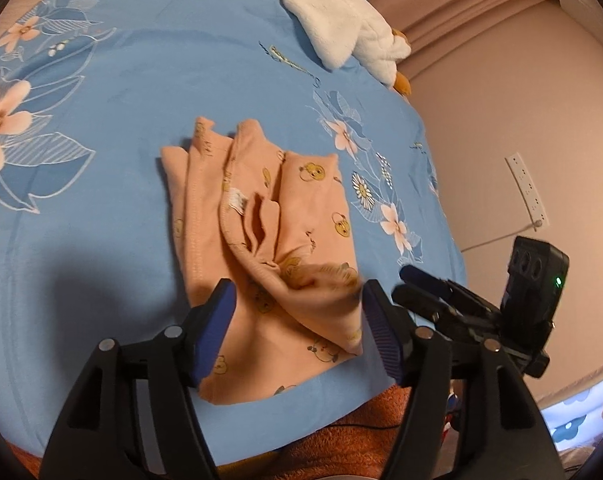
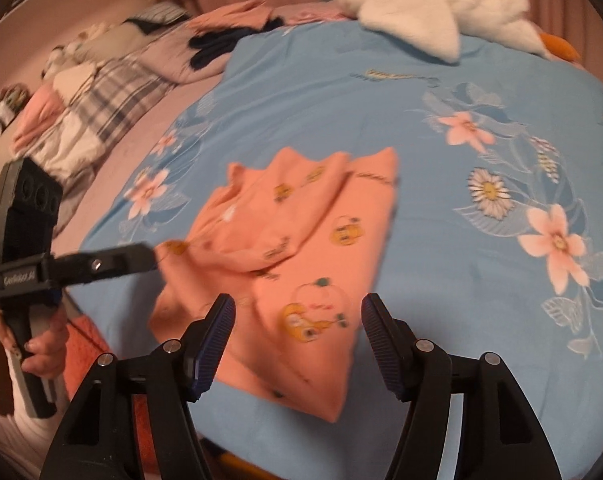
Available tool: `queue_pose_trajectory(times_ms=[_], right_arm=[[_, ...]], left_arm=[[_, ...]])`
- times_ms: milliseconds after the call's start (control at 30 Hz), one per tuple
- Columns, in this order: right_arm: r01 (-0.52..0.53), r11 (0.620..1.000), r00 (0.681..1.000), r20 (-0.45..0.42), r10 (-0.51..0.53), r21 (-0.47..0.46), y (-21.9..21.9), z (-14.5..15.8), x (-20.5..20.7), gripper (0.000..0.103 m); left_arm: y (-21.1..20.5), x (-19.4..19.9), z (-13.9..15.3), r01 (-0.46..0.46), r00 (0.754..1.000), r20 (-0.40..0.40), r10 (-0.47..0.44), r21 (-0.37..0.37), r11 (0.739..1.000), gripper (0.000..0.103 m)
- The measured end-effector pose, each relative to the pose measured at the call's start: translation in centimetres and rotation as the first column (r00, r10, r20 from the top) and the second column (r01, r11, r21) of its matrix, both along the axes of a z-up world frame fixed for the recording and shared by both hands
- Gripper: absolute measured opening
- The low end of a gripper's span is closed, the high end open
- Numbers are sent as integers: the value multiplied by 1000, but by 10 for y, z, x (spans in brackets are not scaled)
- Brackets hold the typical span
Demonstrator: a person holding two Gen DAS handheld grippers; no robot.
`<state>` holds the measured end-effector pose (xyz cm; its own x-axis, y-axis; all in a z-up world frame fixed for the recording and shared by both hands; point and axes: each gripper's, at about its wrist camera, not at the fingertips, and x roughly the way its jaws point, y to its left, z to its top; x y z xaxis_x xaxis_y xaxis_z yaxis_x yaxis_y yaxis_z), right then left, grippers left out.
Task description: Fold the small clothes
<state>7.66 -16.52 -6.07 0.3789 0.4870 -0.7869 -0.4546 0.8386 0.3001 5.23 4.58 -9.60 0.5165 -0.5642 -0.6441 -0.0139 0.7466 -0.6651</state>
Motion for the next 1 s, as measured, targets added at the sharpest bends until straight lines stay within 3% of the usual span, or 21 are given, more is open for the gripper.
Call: queue_pose_trajectory(times_ms=[100, 167, 233, 467, 700, 933, 967, 1000], right_arm=[[25, 999, 1000, 15, -25, -32, 3, -7, 12, 60], [10, 997, 999, 34, -7, -76, 15, -14, 19, 31], [-11, 997, 1000, -6, 10, -73, 25, -23, 28, 21], [-75, 996, 996, -43, 73, -52, 62, -38, 50, 21], [-106, 994, 990, -89, 106, 2, 89, -48, 63, 21], [-36, 999, 997, -75, 37, 7, 68, -39, 61, 21], [-23, 1000, 998, -66, 23, 0, 64, -37, 61, 21], [-11, 1000, 998, -61, 10, -7, 61, -36, 62, 22]], left_arm=[[-4, 5, -4, 13, 1000, -27, -12, 5, 1000, 67], [-6, 7, -3, 19, 1000, -16, -19, -7, 1000, 67], [-8, 10, -4, 38, 999, -10, -38, -18, 999, 69], [-20, 25, -31, 50, 995, -90, -46, 40, 998, 66], [-16, 36, -38, 48, 995, -84, -44, 49, 998, 62], [-18, 54, -37, 63, 996, -60, -58, 78, 995, 61], [-19, 59, -38, 63, 996, -62, -58, 88, 994, 59], [-20, 60, -39, 62, 997, -59, -56, 99, 993, 50]])
